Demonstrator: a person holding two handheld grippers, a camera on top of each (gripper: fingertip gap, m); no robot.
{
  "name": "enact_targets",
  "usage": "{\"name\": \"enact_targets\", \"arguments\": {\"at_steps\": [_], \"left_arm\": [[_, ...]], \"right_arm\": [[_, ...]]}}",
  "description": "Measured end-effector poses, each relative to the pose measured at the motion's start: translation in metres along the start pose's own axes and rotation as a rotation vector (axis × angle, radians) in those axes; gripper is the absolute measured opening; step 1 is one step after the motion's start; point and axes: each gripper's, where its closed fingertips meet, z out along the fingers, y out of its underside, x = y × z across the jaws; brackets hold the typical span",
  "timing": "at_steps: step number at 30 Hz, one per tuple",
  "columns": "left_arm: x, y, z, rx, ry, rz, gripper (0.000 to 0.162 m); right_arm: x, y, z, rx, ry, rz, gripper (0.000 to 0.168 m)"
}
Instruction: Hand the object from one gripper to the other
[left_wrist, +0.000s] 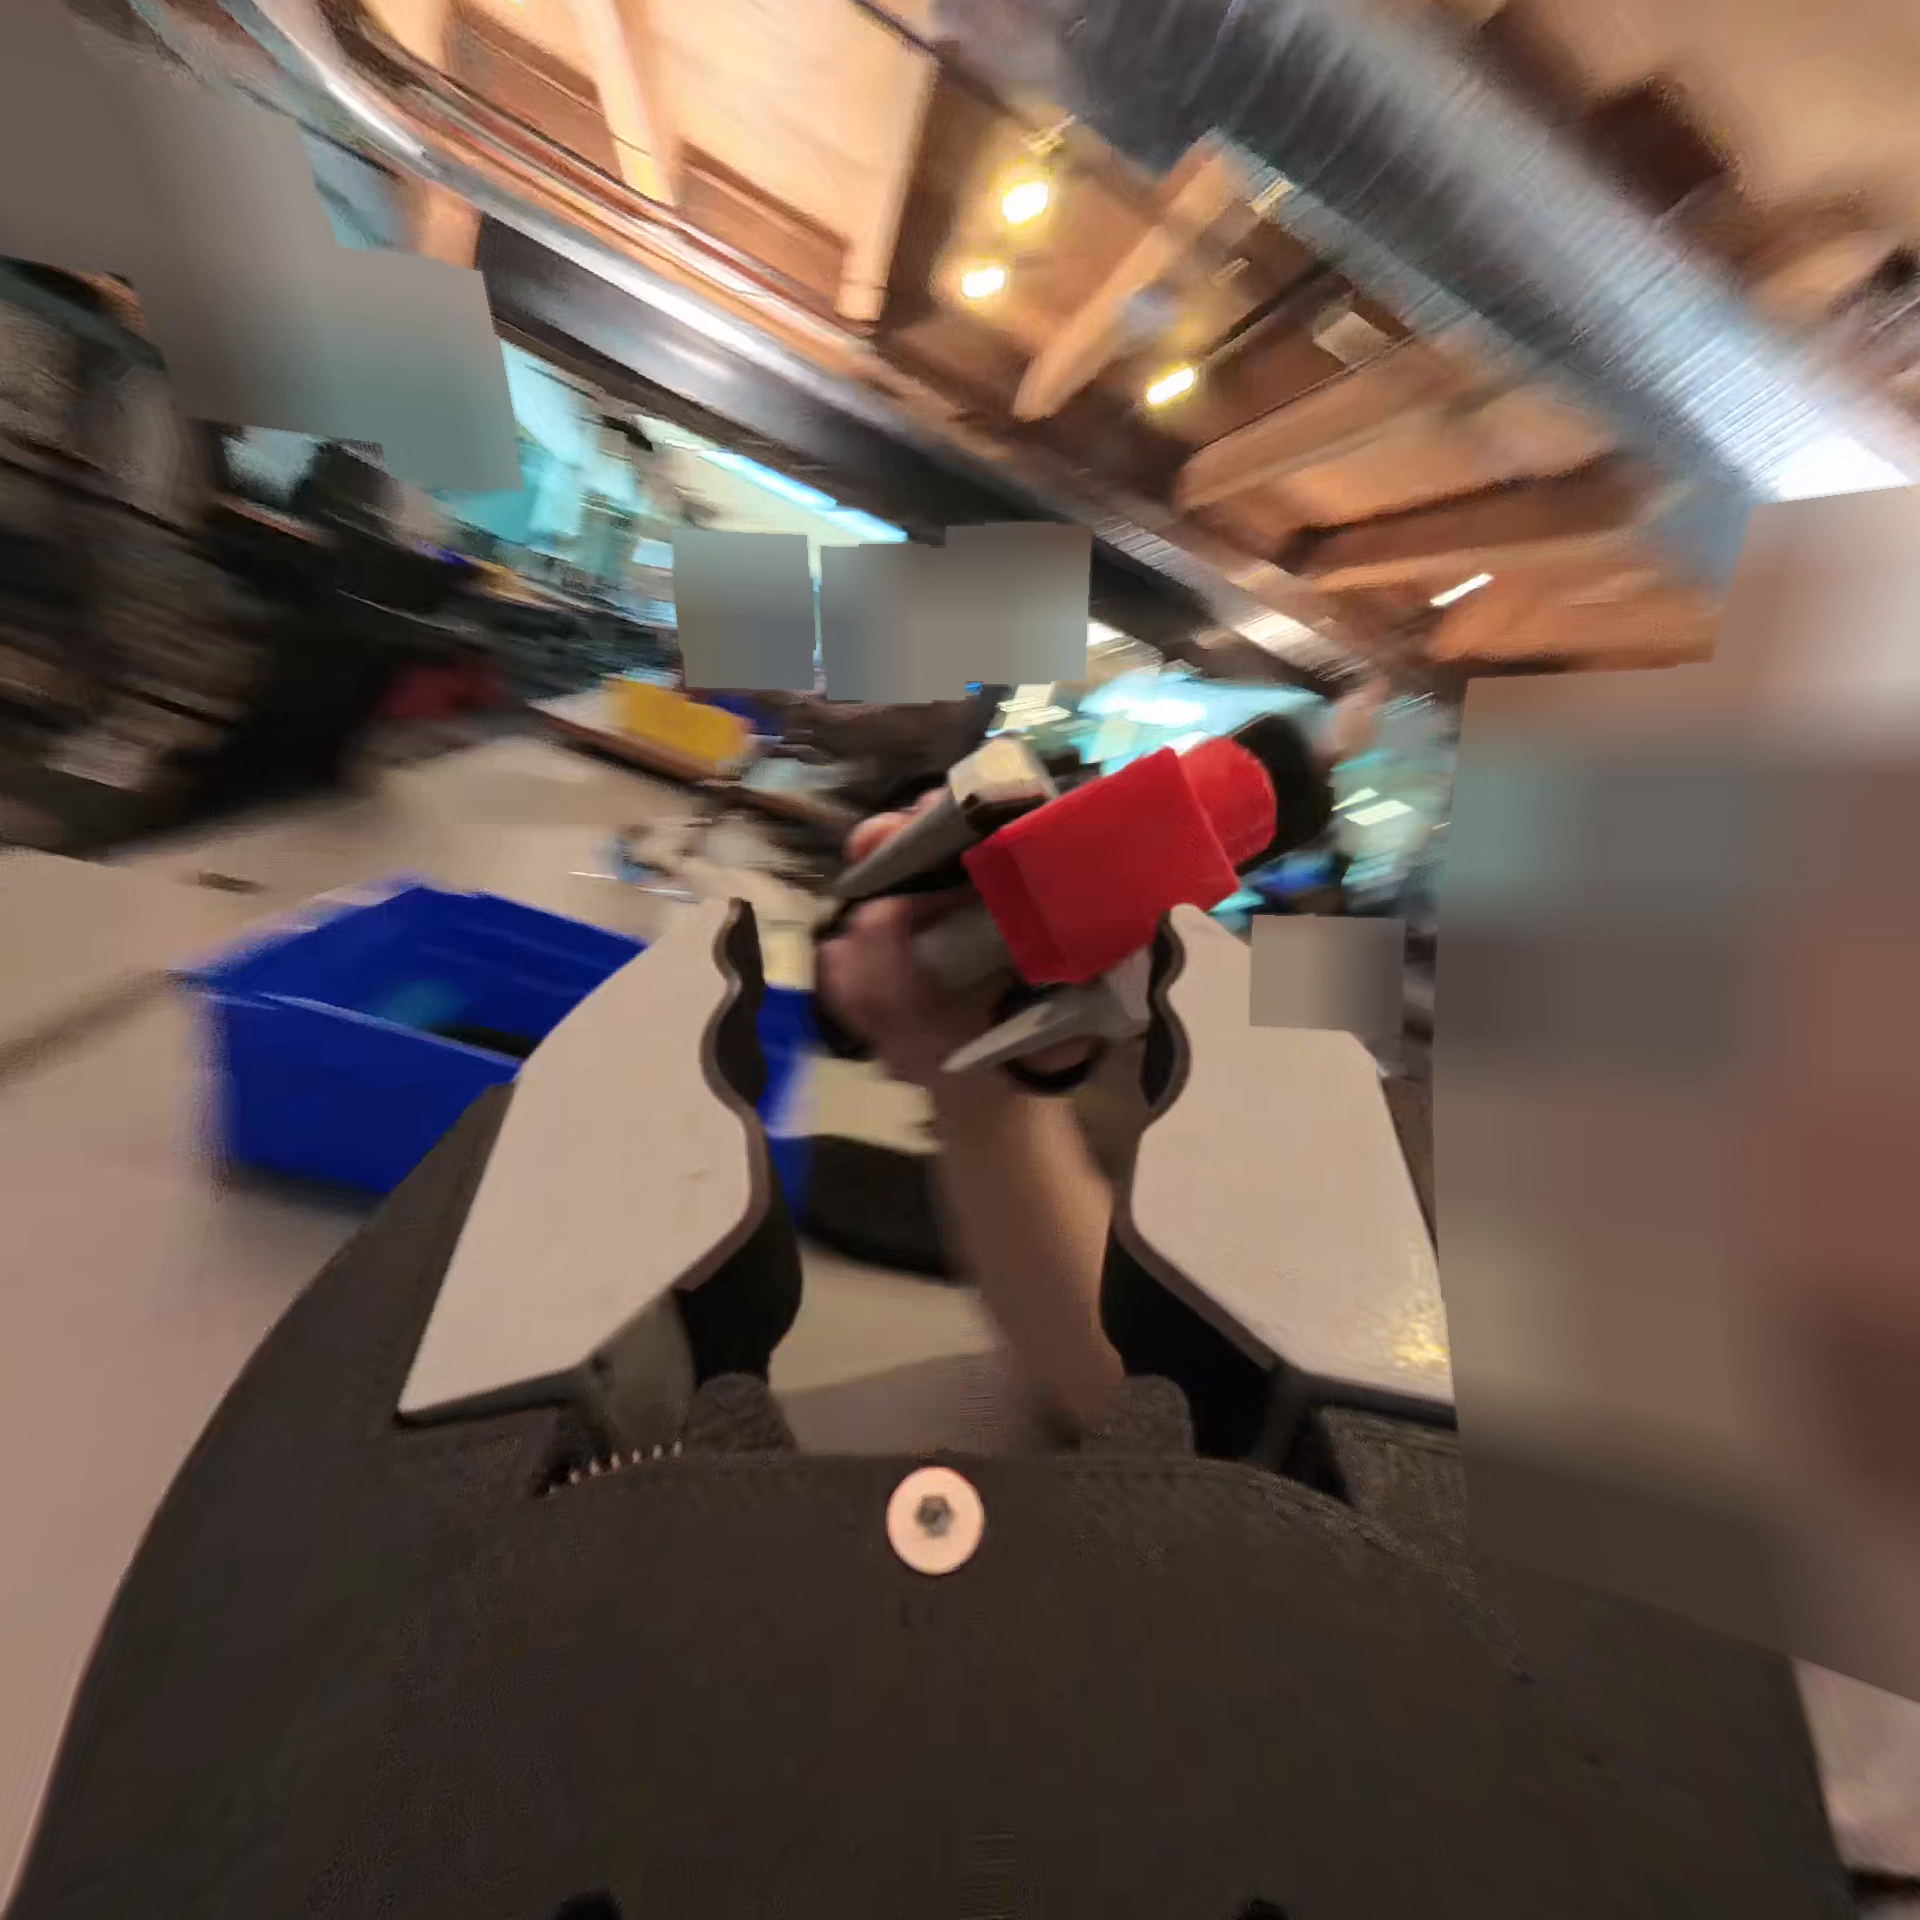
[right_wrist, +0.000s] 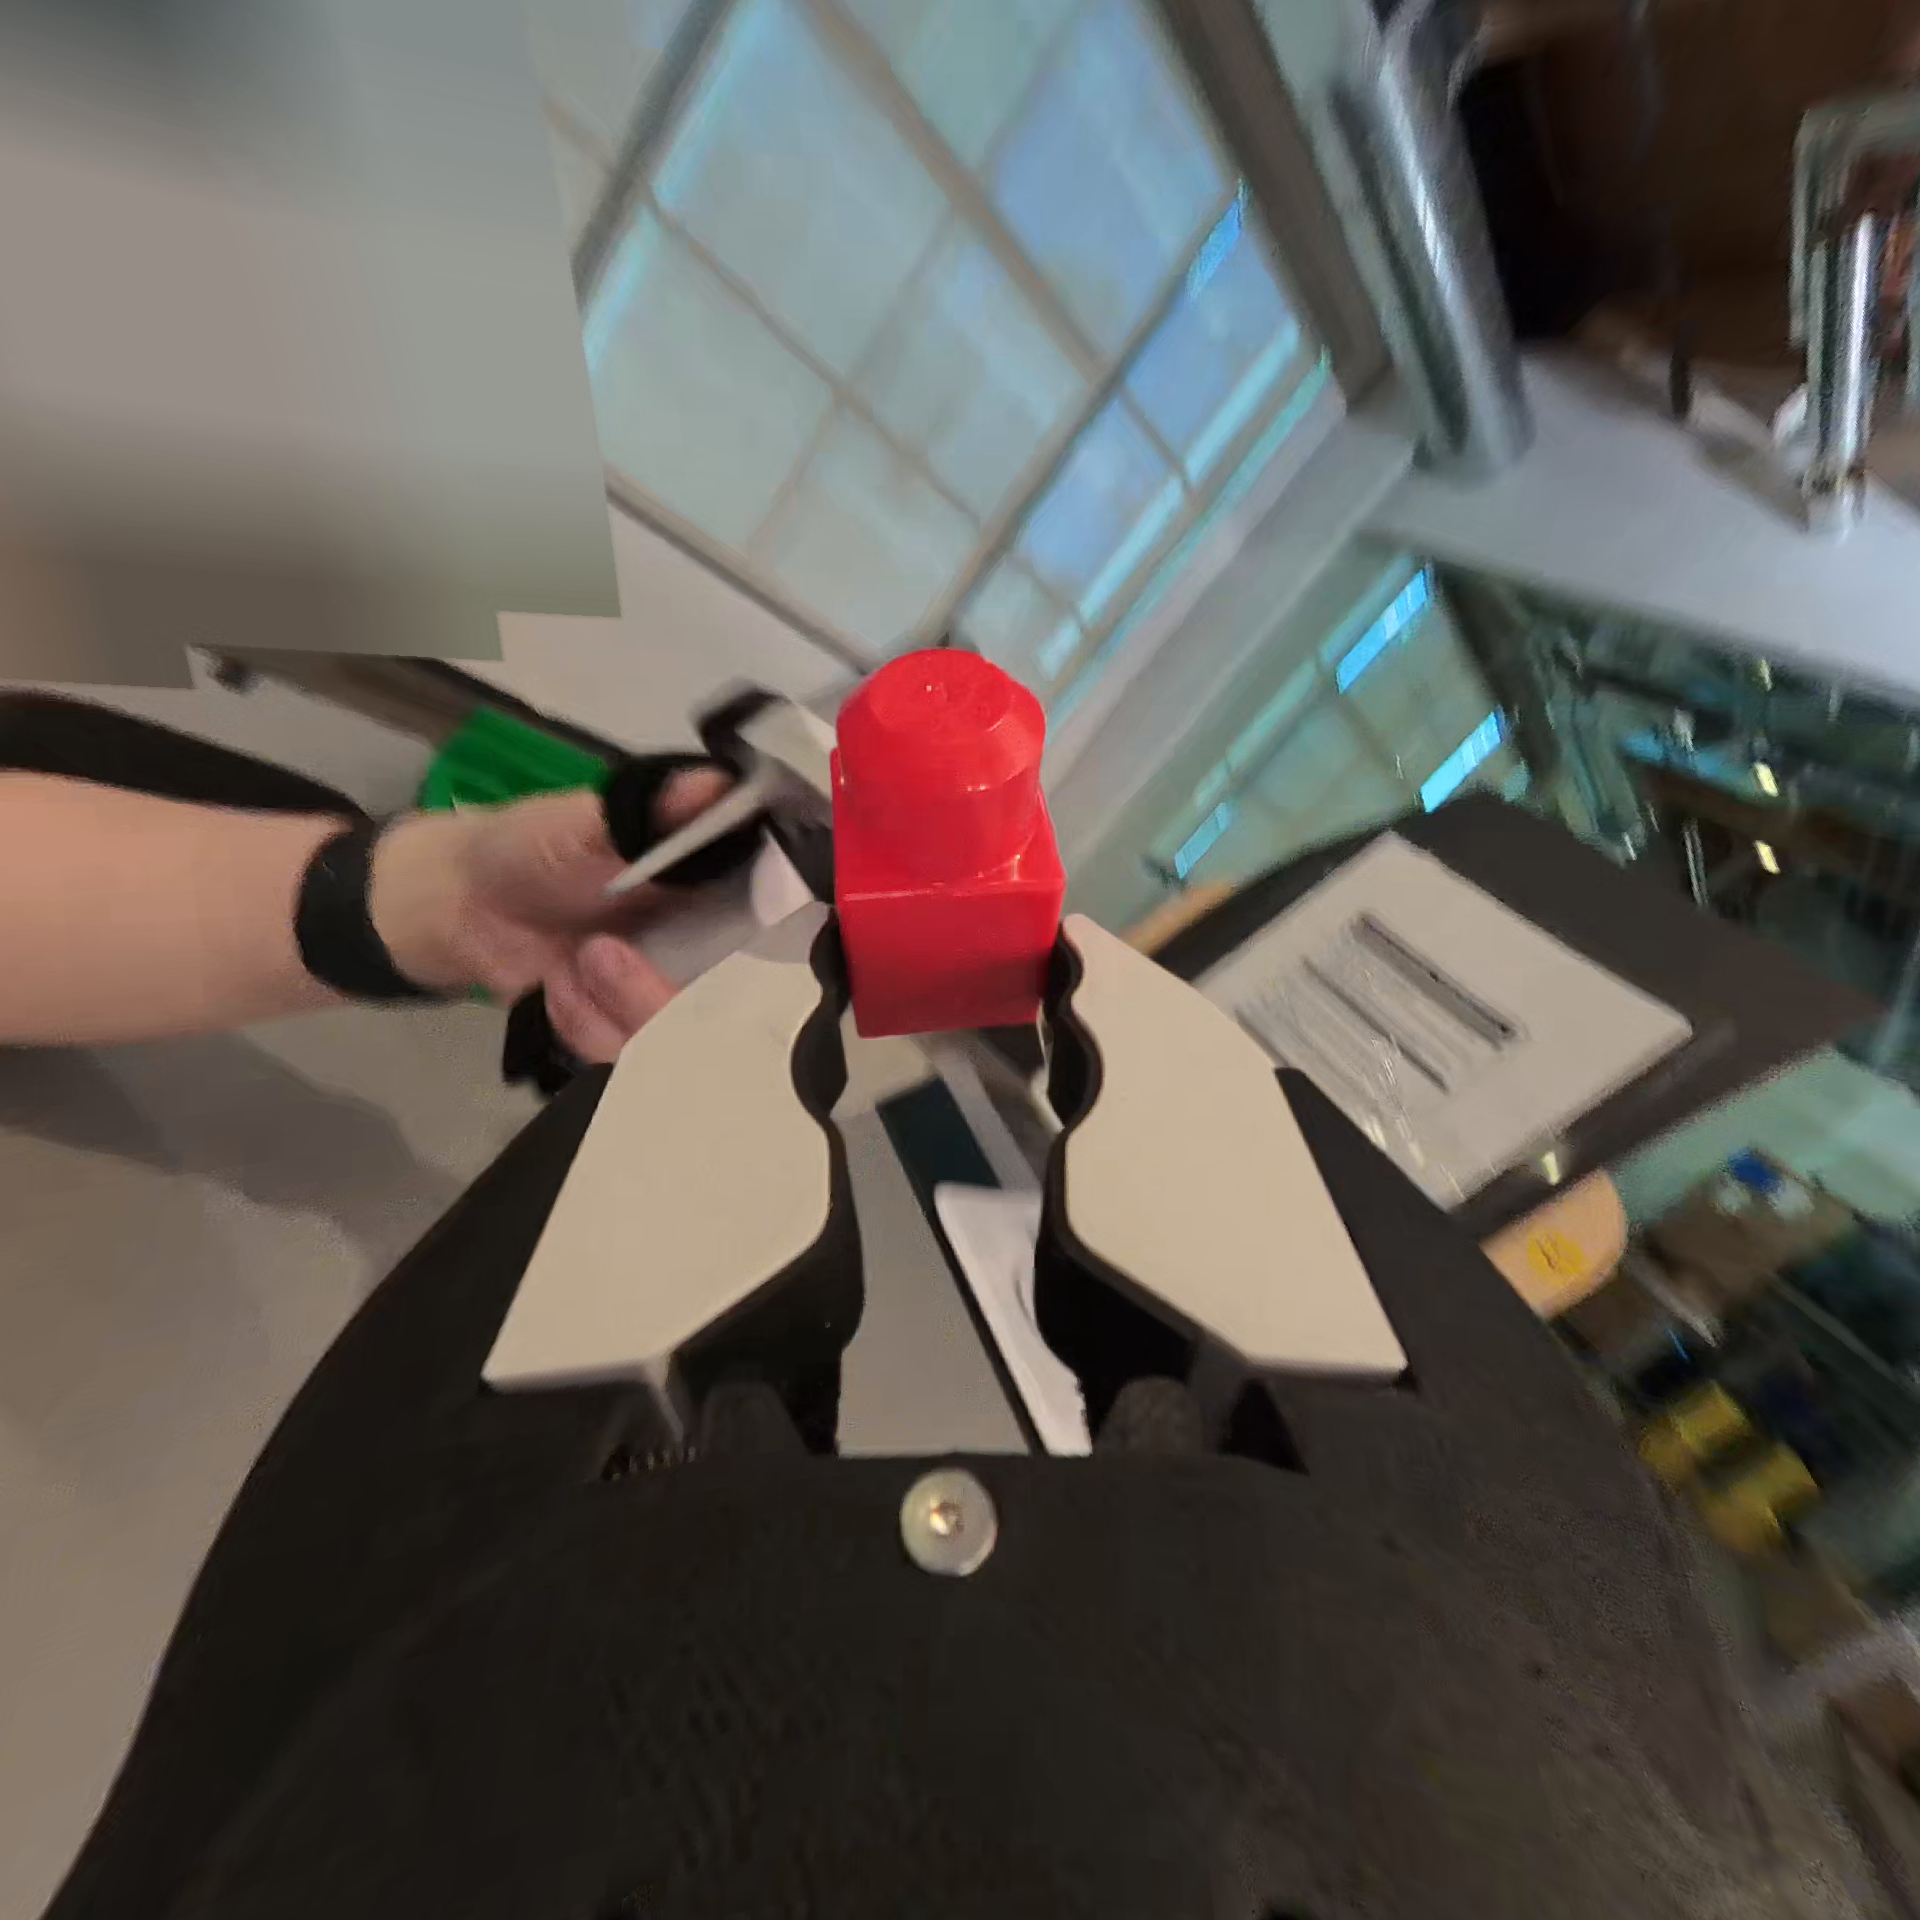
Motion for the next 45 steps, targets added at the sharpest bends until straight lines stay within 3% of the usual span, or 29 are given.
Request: {"name": "enact_targets", "arguments": {"at_steps": [1, 3, 5, 8, 11, 14, 17, 20, 26, 34, 37, 39, 40, 42, 43, 45], "left_arm": [[-0.006, -0.002, -0.004, -0.034, -0.124, 0.179, 0.075], [-0.003, 0.002, -0.006, -0.129, -0.265, 0.420, 0.081], [0.004, 0.003, -0.001, -0.152, -0.337, 0.480, 0.079], [0.008, -0.007, 0.004, -0.047, -0.438, 0.531, 0.062], [0.002, -0.006, 0.004, -0.050, -0.563, 0.668, 0.052], [-0.004, -0.010, -0.001, -0.058, -0.677, 0.814, 0.028], [0.003, -0.015, -0.003, -0.029, -0.660, 0.824, 0.027], [0.016, -0.031, -0.012, 0.075, -0.548, 0.679, 0.028], [0.051, -0.061, -0.037, 0.257, -0.114, 0.322, 0.028], [0.070, -0.044, -0.021, 0.185, -0.019, 0.391, 0.028], [0.064, -0.035, -0.013, 0.144, -0.032, 0.383, 0.028], [0.056, -0.029, -0.011, 0.090, -0.065, 0.393, 0.028], [0.050, -0.026, -0.011, 0.050, -0.106, 0.406, 0.028], [0.040, -0.027, -0.015, 0.011, -0.190, 0.445, 0.045], [0.036, -0.028, -0.018, -0.002, -0.235, 0.461, 0.047], [0.027, -0.028, -0.025, -0.052, -0.312, 0.477, 0.048]], "right_arm": [[0.005, 0.010, -0.001, -0.102, 0.024, -0.011, 0.036], [0.018, 0.031, -0.004, -0.308, 0.113, -0.083, 0.037], [0.027, 0.040, -0.005, -0.418, 0.206, -0.192, 0.037], [0.030, 0.045, 0.000, -0.506, 0.289, -0.336, 0.037], [0.028, 0.049, 0.008, -0.549, 0.327, -0.429, 0.037], [0.029, 0.048, 0.012, -0.557, 0.376, -0.487, 0.037], [0.027, 0.038, 0.015, -0.478, 0.385, -0.501, 0.037], [0.015, 0.019, 0.015, -0.281, 0.268, -0.320, 0.044], [0.003, -0.045, -0.008, 0.231, -0.111, 0.428, 0.031], [-0.010, -0.048, 0.003, 0.359, -0.352, 0.815, 0.027], [-0.017, -0.049, 0.001, 0.363, -0.455, 0.864, 0.004], [-0.011, -0.045, -0.003, 0.332, -0.464, 0.908, 0.002], [-0.007, -0.041, -0.005, 0.294, -0.449, 0.907, 0.002], [0.016, -0.032, -0.021, 0.232, -0.316, 0.822, 0.002], [0.034, -0.018, -0.032, 0.145, -0.180, 0.747, 0.002], [0.079, 0.034, -0.076, -0.192, 0.188, 0.493, 0.002]]}}
